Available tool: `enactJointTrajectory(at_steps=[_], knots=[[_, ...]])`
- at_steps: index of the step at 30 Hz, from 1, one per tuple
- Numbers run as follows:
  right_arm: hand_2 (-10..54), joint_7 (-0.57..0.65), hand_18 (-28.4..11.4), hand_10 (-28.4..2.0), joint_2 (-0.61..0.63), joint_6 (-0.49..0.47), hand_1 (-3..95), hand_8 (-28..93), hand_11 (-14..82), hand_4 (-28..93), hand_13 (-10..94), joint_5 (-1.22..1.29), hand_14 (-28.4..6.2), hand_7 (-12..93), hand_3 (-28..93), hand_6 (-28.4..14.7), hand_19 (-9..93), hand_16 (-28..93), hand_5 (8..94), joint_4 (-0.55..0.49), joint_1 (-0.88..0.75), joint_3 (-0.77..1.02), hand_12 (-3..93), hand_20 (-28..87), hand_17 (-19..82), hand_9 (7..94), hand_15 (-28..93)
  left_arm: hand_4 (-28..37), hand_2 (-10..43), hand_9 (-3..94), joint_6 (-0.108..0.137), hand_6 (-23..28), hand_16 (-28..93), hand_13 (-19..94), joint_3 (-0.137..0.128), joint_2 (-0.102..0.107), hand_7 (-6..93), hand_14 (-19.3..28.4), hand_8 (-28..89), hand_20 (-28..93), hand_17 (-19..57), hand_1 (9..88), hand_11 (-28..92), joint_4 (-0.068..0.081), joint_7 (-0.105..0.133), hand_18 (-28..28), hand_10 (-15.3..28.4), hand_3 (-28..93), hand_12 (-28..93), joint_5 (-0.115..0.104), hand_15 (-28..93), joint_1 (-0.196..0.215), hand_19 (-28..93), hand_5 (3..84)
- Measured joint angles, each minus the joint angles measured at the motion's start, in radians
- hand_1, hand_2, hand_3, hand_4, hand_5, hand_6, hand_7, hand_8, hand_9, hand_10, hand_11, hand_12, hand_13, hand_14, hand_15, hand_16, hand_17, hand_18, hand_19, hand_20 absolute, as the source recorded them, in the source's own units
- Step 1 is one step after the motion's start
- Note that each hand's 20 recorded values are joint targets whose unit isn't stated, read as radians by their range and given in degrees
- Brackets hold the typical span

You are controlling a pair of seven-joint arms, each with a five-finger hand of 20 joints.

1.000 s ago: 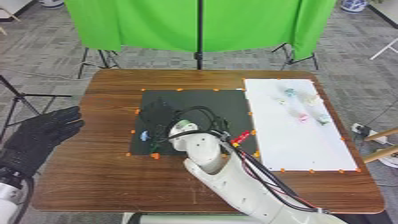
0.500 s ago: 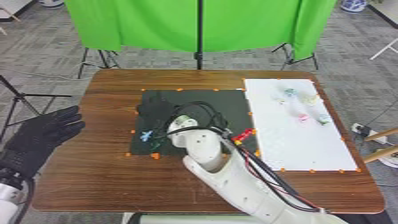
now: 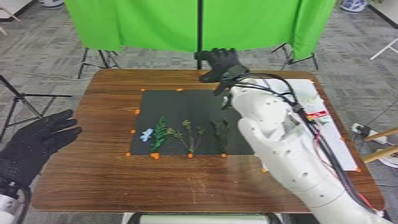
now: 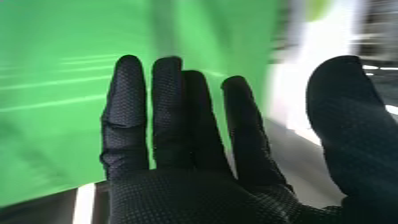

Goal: Arrange flowers

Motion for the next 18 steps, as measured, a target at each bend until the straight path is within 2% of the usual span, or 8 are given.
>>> enactJointTrajectory(at_steps=[3,5,8,10,18], knots=[[-9.3,0.069,-18.2,-12.9,0.103,-0.005,19.7,-16,26.9,-28,35,0.065,-9.6,21,86,-4.8,65,13,36.2,-0.024,-0.039,0.088,21.2,31,17,37.8,48,-23.6,5.0,35.2,0.0,4.9,-3,28,0.0,-0.003,18.7,15.8,-10,3,-6.2,28.9,26,-0.001,0.003,22.4,12.1,69,16,0.0,40,0.003,52,40.5],[-9.5,0.105,-17.9,-11.8,0.178,-0.001,22.0,-17,31.9,-28,41,0.088,-8.4,23,86,-4.1,69,14,39.9,-0.047,-0.082,0.142,21.0,32,19,42.2,53,-23.8,4.9,35.2,0.0,4.9,-3,28,0.0,-0.003,18.9,15.7,-10,2,-6.2,28.9,26,-0.001,0.004,22.3,12.1,69,16,0.0,40,0.003,52,40.4],[-9.5,0.136,-17.6,-10.8,0.282,0.036,23.5,-18,35.1,-28,44,0.087,-7.4,25,86,-3.6,71,14,41.6,-0.068,-0.162,0.213,20.6,32,20,44.3,56,-23.8,4.9,35.1,0.0,4.8,-3,28,0.0,-0.004,19.1,15.7,-10,2,-6.2,28.8,26,-0.001,0.005,22.3,12.1,69,16,0.0,40,0.003,52,40.4],[-9.5,0.146,-17.2,-9.1,0.339,0.069,25.3,-19,39.8,-28,47,0.079,-6.7,27,86,-2.5,73,14,45.0,-0.071,-0.22,0.255,21.0,34,22,47.9,59,-23.8,4.9,35.1,0.0,4.7,-3,28,0.001,-0.004,19.3,15.7,-10,2,-6.2,28.9,26,0.0,0.006,22.3,12.1,69,16,0.0,40,0.003,52,40.4],[-9.5,0.143,-17.0,-8.6,0.428,0.059,26.0,-20,43.4,-28,50,0.064,-6.4,29,85,-1.3,75,15,47.4,-0.096,-0.414,0.4,21.5,35,23,51.6,61,-23.9,4.9,35.1,-0.001,4.7,-3,28,0.001,-0.003,19.7,15.7,-11,2,-6.2,28.9,27,0.0,0.009,22.3,12.0,70,16,0.0,41,0.003,52,40.4]])
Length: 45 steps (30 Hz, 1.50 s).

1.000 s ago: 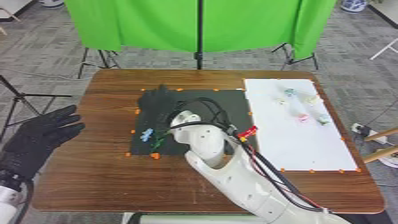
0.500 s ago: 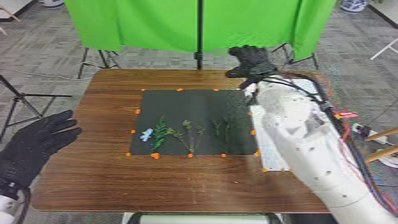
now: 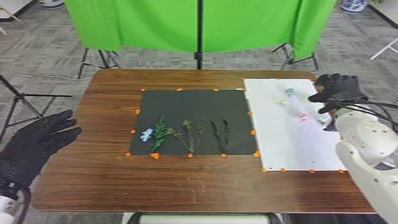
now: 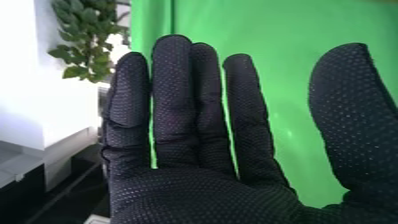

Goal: Arrange flowers

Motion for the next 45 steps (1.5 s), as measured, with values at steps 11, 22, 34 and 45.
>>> enactJointTrajectory(at_steps=[11,22,34,45], knots=[[-9.5,-0.022,-16.8,-8.5,-0.001,-0.05,26.6,-21,45.3,-28,51,-0.006,-6.4,29,86,-1.1,75,16,47.4,-0.026,-0.071,0.012,22.0,36,23,51.4,63,-24.1,4.9,35.1,0.0,4.6,-3,28,0.0,0.0,19.9,15.6,-11,1,-6.1,28.9,27,0.001,-0.002,22.4,12.0,70,16,0.0,41,-0.001,52,40.5],[-9.5,-0.028,-16.7,-8.5,-0.01,-0.07,26.7,-21,45.9,-28,52,-0.02,-6.3,30,86,-0.9,76,16,48.3,0.033,-0.029,-0.044,22.0,37,24,52.9,63,-24.3,4.7,35.3,0.001,4.5,-4,28,-0.001,-0.002,20.2,15.6,-11,1,-6.1,29.0,27,0.0,-0.003,22.4,11.9,70,16,0.001,41,-0.001,52,40.4],[-9.5,-0.036,-16.7,-8.2,-0.02,-0.112,29.0,-21,45.9,-28,56,-0.046,-5.8,31,87,0.1,77,16,52.1,0.052,-0.016,-0.067,22.5,37,25,57.8,62,-24.5,4.7,35.4,0.005,4.4,-4,28,-0.007,-0.001,20.7,15.6,-11,1,-6.1,28.9,28,-0.003,0.001,22.3,11.9,70,15,0.0,42,0.001,52,40.5],[-9.5,-0.038,-16.3,-2.2,-0.02,0.015,46.8,-15,21.1,-28,75,-0.058,-2.1,50,82,1.5,82,32,68.1,0.107,0.005,-0.13,45.4,38,33,84.5,55,-24.6,4.7,35.4,0.005,4.4,-4,28,-0.009,-0.002,20.9,15.5,-11,1,-6.0,28.9,28,-0.003,0.001,22.3,11.9,70,15,-0.001,42,0.001,53,40.5]])
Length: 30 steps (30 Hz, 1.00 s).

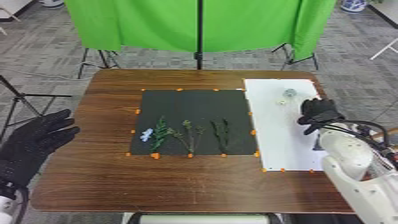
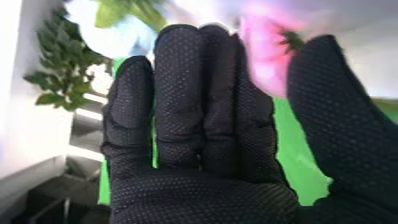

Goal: Arrange flowers

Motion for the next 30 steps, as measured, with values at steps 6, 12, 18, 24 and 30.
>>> enactJointTrajectory(at_steps=[6,12,18,24,30], knots=[[-9.5,-0.015,-16.4,-1.9,-0.002,0.035,47.0,-15,19.3,-28,77,-0.017,-1.2,48,85,0.6,83,35,72.2,0.007,0.008,-0.01,47.1,39,33,87.4,54,-24.5,4.7,35.4,0.0,4.4,-4,28,-0.003,0.0,20.8,15.6,-11,1,-6.0,28.9,28,0.0,-0.001,22.3,11.9,70,15,0.0,42,-0.001,53,40.5],[-9.5,-0.038,-16.7,-2.4,-0.009,0.026,45.9,-15,19.3,-28,77,-0.022,-1.6,49,88,0.4,83,36,72.7,0.002,0.027,-0.015,47.6,39,34,88.0,54,-24.5,4.7,35.4,0.0,4.4,-4,28,-0.011,0.001,20.6,15.5,-11,1,-6.0,29.0,27,0.0,-0.002,22.3,11.9,70,15,0.0,42,-0.001,53,40.6],[-9.5,-0.082,-16.7,-2.4,-0.028,0.065,45.8,-14,19.2,-28,77,-0.019,-1.7,49,88,0.4,83,36,72.9,-0.008,0.108,-0.092,47.9,39,34,88.1,54,-24.6,4.6,35.7,0.004,4.3,-4,28,-0.024,0.001,20.7,15.4,-11,1,-5.8,29.2,27,0.0,-0.001,22.3,11.9,70,15,0.0,41,0.003,52,40.6],[-9.5,-0.17,-16.7,-2.5,-0.078,0.097,45.5,-14,19.0,-28,77,-0.016,-1.6,49,88,0.3,83,36,72.9,-0.017,0.245,-0.212,48.2,39,33,88.0,54,-24.8,4.6,35.7,0.01,4.2,-4,28,-0.035,-0.004,20.9,15.5,-11,1,-5.8,29.2,27,0.0,0.0,22.3,11.8,70,15,-0.001,41,0.026,52,40.7],[-9.5,-0.225,-16.5,-2.6,-0.184,0.105,45.6,-14,18.9,-28,77,-0.017,-1.7,49,87,0.5,83,36,72.5,0.053,0.424,-0.379,48.3,40,33,87.9,54,-25.0,4.4,35.7,0.01,3.9,-4,28,-0.033,-0.007,22.4,15.4,-12,1,-6.0,29.0,28,0.0,-0.004,22.3,11.6,71,15,-0.001,42,0.031,53,40.4]])
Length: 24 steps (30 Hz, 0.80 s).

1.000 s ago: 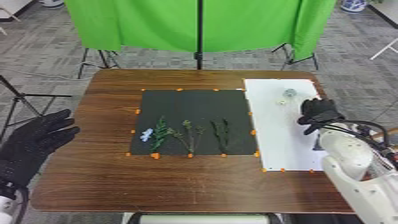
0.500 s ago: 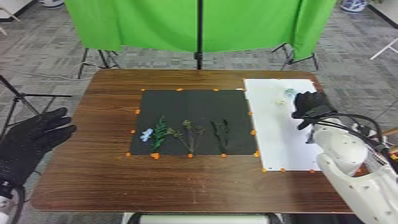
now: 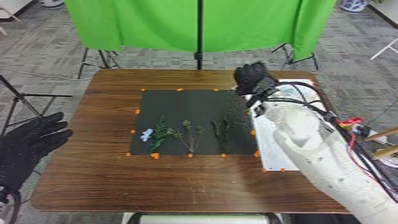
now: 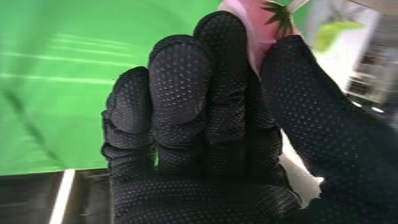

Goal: Arrange flowers

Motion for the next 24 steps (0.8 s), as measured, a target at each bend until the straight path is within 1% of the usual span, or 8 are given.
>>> enactJointTrajectory(at_steps=[5,11,14,16,19,24], knots=[[-9.5,-0.084,-16.5,-2.7,-0.151,-0.008,45.8,-14,18.7,-28,76,-0.053,-1.9,48,86,0.5,83,36,72.4,0.136,0.106,-0.067,48.2,40,33,87.6,54,-25.1,4.3,36.2,0.0,3.7,-4,29,0.015,0.004,22.6,15.2,-12,1,-5.7,29.2,29,0.002,-0.002,22.3,11.3,71,15,0.0,42,-0.014,52,40.5],[-9.5,-0.145,-16.3,-2.8,-0.318,-0.049,46.3,-14,18.6,-28,76,-0.185,-2.0,48,85,0.5,82,36,72.3,0.229,0.14,-0.085,48.1,39,33,87.4,54,-25.5,4.0,36.5,-0.001,3.3,-5,29,0.044,0.022,24.2,15.3,-13,0,-5.6,29.0,31,0.005,-0.004,22.3,11.0,71,15,0.001,43,-0.038,52,40.4],[-9.5,-0.157,-16.3,-2.9,-0.386,-0.058,46.4,-14,18.4,-28,76,-0.23,-2.1,48,85,0.7,82,36,72.0,0.273,0.141,-0.095,47.8,39,33,87.2,54,-25.7,4.1,36.6,-0.002,3.2,-5,30,0.063,0.033,24.8,15.2,-13,0,-5.6,29.0,32,0.011,-0.01,22.3,10.7,71,15,0.001,45,-0.06,52,40.4],[-9.5,-0.164,-16.3,-2.8,-0.422,-0.062,46.5,-14,18.4,-28,76,-0.253,-2.0,48,85,0.6,82,36,72.0,0.297,0.141,-0.106,47.9,39,33,87.1,54,-25.7,4.0,36.8,-0.002,2.6,-6,30,0.073,0.039,26.9,14.9,-14,0,-5.5,29.1,34,0.015,-0.011,22.4,10.3,71,14,0.001,47,-0.074,53,40.0],[-9.5,-0.177,-16.2,-2.9,-0.462,-0.062,46.7,-14,18.3,-28,75,-0.29,-2.0,48,84,0.6,82,36,71.7,0.323,0.136,-0.119,47.7,39,33,87.0,54,-25.7,4.0,36.9,-0.003,2.4,-7,30,0.081,0.049,27.4,14.9,-15,0,-5.5,29.0,34,0.018,-0.013,22.4,10.2,71,14,0.001,47,-0.087,53,40.0],[-9.5,-0.231,-16.3,-3.0,-0.523,-0.039,47.1,-14,18.4,-28,75,-0.316,-1.8,48,83,1.0,82,36,71.0,0.391,0.128,-0.106,47.8,39,32,86.2,54,-25.8,4.0,37.1,-0.009,1.9,-7,31,0.098,0.067,28.5,14.1,-15,0,-5.4,29.0,36,0.032,-0.02,22.3,9.7,71,13,0.0,49,-0.119,53,39.7]])
